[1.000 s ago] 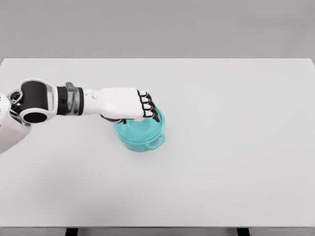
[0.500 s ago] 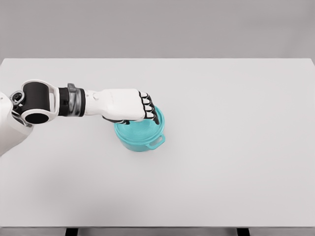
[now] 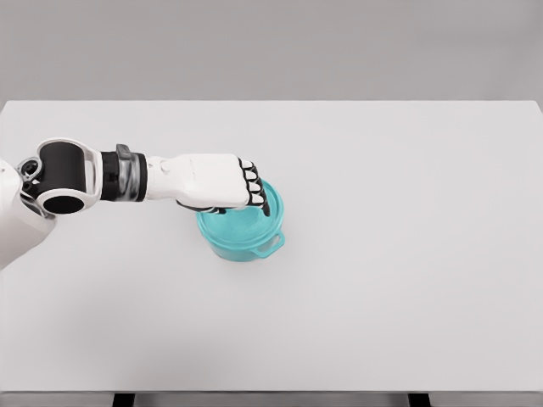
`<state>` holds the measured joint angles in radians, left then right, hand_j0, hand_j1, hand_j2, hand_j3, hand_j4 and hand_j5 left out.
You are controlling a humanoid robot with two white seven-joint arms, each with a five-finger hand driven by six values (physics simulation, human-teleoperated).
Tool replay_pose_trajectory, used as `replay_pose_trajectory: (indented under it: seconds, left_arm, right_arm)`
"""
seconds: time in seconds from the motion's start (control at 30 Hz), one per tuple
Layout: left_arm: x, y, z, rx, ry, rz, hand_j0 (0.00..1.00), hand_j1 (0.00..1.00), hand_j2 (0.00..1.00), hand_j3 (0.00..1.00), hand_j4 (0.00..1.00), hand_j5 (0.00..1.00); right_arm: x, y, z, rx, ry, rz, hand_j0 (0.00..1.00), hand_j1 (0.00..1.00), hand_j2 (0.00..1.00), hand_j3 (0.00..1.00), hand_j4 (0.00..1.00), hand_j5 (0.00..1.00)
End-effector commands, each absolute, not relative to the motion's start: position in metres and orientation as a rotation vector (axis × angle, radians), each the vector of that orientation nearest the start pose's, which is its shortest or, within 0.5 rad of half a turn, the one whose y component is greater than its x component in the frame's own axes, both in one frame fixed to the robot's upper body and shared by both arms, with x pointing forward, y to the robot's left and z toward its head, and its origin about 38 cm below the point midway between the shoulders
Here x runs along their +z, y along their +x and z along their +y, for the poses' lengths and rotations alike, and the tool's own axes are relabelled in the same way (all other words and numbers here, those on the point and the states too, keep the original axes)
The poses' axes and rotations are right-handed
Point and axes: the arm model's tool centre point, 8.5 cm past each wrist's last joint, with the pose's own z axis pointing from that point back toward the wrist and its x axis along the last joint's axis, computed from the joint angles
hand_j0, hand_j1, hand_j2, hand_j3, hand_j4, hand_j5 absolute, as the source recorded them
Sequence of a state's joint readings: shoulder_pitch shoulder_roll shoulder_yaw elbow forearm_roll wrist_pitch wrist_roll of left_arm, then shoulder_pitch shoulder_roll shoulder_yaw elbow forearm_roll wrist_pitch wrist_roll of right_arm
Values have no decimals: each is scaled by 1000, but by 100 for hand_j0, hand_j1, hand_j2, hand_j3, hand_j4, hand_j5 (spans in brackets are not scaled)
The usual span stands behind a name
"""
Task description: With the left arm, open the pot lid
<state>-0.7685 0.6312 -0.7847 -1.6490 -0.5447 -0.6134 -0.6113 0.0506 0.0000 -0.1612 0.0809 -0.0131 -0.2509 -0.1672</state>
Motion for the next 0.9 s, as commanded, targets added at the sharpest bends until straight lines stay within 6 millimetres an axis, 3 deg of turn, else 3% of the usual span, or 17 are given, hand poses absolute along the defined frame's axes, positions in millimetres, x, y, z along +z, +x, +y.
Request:
replay_pose_trajectory:
  seconds: [0.0,0.87]
  left_arm:
    - [230,408,160,2810,-381,1717,72,72,72,72,72,72]
    - [222,407,159,2826,-389,1672,67,67,67,67,67,67]
  right_arm:
    - [-255,-37,-285,-179,-274,-113,100,100,100,100,100,100]
    - [-255,-37,-285,-179,-274,-113,100,100,100,100,100,100]
